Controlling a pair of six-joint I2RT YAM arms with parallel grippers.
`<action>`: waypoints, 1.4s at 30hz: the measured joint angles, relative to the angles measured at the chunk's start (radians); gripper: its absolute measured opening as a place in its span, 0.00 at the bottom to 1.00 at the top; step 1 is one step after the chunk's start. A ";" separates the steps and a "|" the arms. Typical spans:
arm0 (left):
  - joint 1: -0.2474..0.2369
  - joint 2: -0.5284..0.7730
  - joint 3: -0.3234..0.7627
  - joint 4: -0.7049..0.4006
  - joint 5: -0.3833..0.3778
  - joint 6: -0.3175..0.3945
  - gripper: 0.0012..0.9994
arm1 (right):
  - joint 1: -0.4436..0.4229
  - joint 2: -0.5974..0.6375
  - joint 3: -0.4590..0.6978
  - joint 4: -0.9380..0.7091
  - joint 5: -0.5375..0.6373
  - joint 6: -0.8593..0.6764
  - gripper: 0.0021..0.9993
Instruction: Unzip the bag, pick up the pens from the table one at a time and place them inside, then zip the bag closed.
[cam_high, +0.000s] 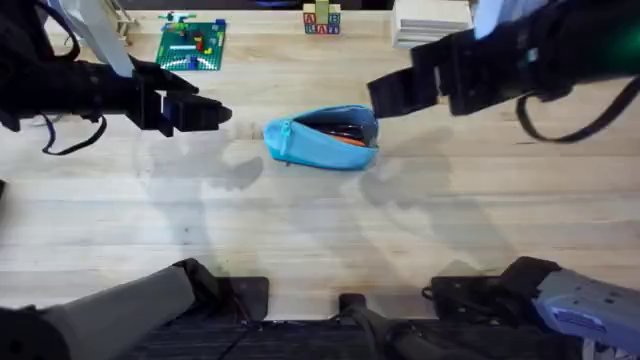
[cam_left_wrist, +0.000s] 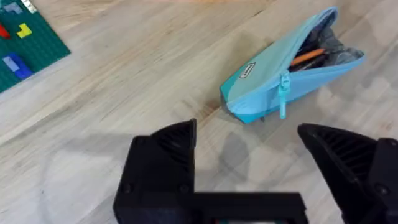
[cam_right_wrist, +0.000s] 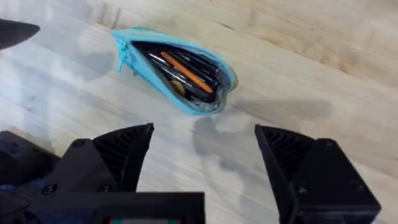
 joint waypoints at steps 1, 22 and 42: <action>0.002 0.006 0.000 0.001 0.002 0.005 0.99 | 0.026 0.000 0.000 0.000 0.024 0.023 1.00; 0.031 0.017 0.000 -0.041 0.098 0.262 0.99 | 0.311 0.071 0.000 0.042 0.246 0.370 1.00; 0.076 0.295 0.082 -0.387 0.141 0.745 0.99 | 0.379 0.174 0.000 0.165 0.252 0.457 1.00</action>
